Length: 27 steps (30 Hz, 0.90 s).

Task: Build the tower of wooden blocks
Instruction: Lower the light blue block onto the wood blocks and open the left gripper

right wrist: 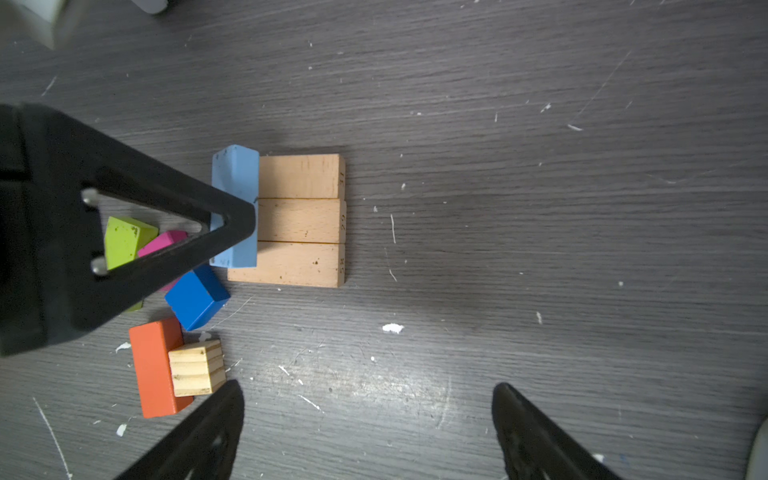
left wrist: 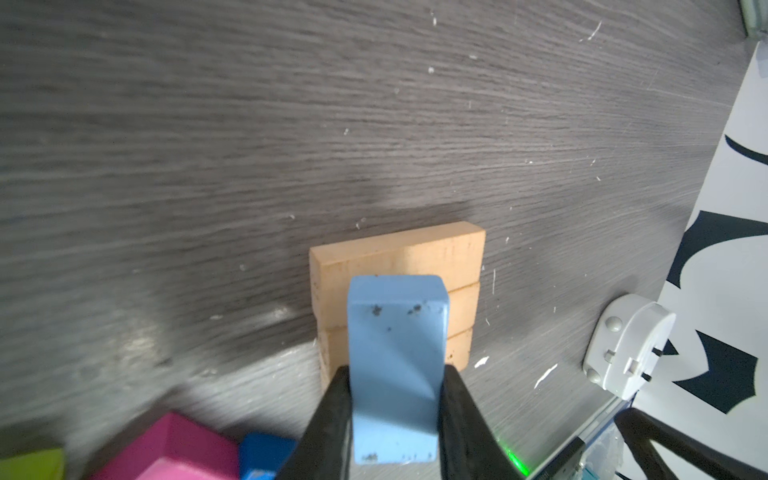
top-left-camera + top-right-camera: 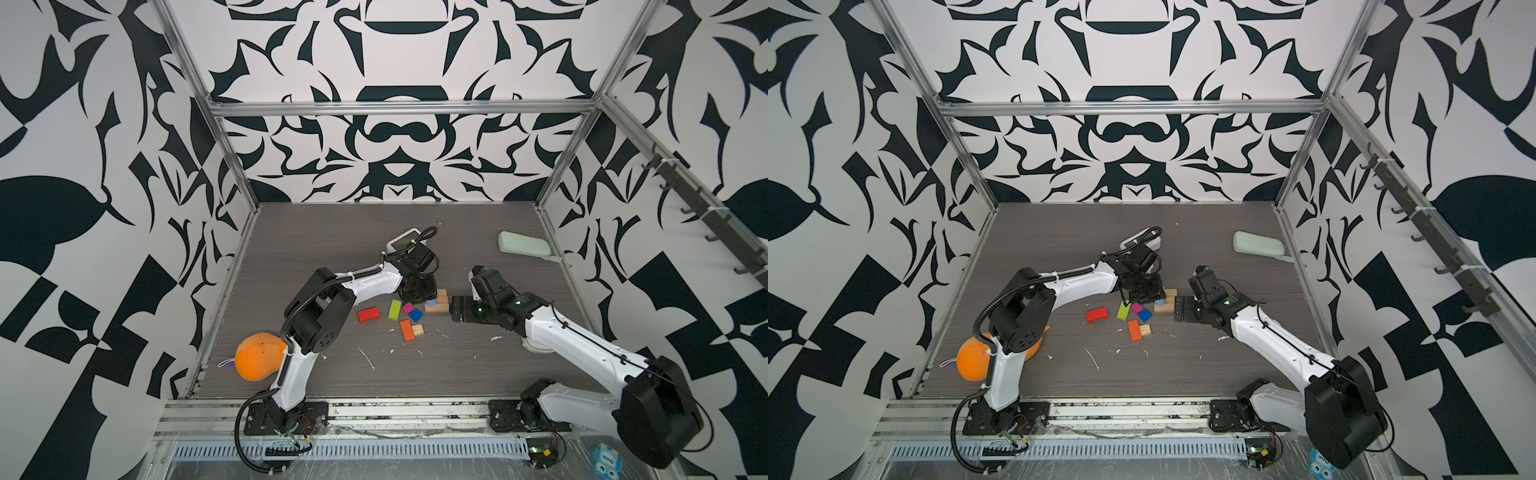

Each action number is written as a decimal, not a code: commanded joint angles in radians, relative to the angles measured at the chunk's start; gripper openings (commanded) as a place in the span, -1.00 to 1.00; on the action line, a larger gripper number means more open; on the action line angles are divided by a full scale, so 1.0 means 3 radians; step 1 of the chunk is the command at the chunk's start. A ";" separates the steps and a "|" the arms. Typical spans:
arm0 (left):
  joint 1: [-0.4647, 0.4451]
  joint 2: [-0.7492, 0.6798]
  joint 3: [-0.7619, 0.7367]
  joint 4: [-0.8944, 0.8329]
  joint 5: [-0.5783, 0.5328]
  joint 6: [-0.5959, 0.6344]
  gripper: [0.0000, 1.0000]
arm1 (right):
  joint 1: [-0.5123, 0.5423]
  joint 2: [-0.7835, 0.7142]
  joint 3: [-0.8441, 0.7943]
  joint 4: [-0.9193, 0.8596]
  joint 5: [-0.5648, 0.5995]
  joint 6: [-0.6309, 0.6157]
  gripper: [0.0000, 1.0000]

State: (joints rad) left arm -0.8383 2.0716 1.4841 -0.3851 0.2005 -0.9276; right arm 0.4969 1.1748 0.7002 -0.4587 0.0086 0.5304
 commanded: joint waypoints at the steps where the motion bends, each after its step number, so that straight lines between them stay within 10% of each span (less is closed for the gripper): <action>1: -0.0022 0.0071 -0.0023 -0.0023 -0.0043 -0.0042 -0.38 | -0.0016 -0.0017 0.0049 -0.0002 0.0053 -0.0017 0.93; 27: -0.0033 0.0100 0.0024 -0.0064 -0.0036 -0.0045 -0.22 | -0.0015 -0.0035 0.0044 -0.0015 0.0072 -0.0017 0.93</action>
State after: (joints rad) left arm -0.8444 2.0811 1.4845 -0.3836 0.2012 -0.9279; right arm 0.4969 1.1748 0.7002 -0.4587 0.0116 0.5304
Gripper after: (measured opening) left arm 0.389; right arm 0.968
